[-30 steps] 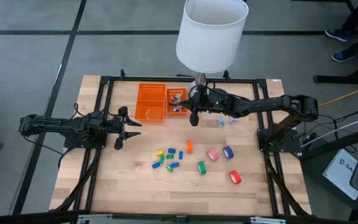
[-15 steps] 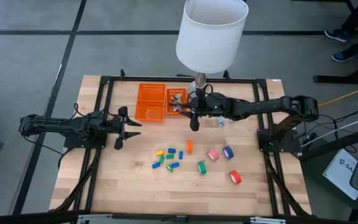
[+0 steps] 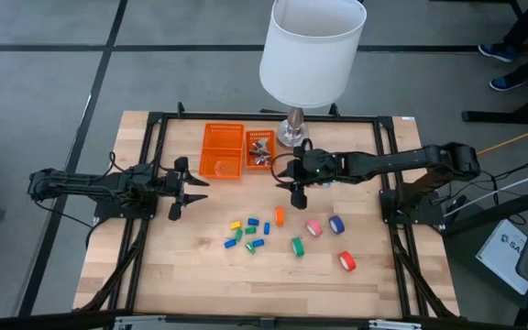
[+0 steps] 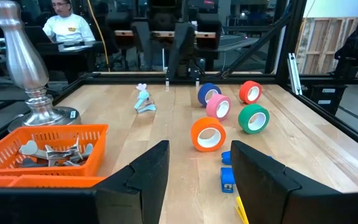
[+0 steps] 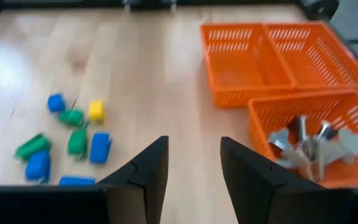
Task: Pick and place Stapler, Stapler remover, tape
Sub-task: Put the light blue staple remover into the right orange basket
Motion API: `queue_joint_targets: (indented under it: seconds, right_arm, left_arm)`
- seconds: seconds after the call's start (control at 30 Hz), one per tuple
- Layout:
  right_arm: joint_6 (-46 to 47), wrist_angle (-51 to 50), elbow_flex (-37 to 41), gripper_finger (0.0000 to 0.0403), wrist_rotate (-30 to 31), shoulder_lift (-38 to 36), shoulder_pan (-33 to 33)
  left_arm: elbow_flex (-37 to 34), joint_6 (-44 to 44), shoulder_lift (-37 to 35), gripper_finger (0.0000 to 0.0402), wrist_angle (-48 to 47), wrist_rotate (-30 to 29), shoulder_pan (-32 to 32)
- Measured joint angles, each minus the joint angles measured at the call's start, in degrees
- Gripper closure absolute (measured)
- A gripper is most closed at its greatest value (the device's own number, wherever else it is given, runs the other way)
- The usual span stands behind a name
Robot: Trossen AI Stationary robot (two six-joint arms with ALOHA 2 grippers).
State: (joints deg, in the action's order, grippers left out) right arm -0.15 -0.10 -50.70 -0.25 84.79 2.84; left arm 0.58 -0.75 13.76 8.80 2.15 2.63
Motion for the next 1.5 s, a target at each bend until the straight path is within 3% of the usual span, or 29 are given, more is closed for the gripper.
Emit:
queue_joint_targets:
  seconds: [0.77, 1.23, 1.33, 1.5]
  right_arm:
    - [11.9, -30.7, 0.0, 0.0255, 0.0, -8.4, -6.6]
    - [11.5, -37.0, 0.0, 0.0255, 0.2, -8.4, -7.7]
    - [10.0, -39.2, 0.0, 0.0255, 2.8, -8.4, -7.7]
    - [8.9, -40.8, 1.6, 0.0255, 14.3, -8.4, -7.7]
  left_arm:
    - [0.0, 0.0, 0.0, 0.0233, 0.0, 0.0, 0.0]
    - [0.0, 0.0, 0.0, 0.0233, 0.0, 0.0, 0.0]
    - [0.0, 0.0, 0.0, 0.0233, 0.0, 0.0, 0.0]
    - [0.0, 0.0, 0.0, 0.0233, 0.0, 0.0, 0.0]
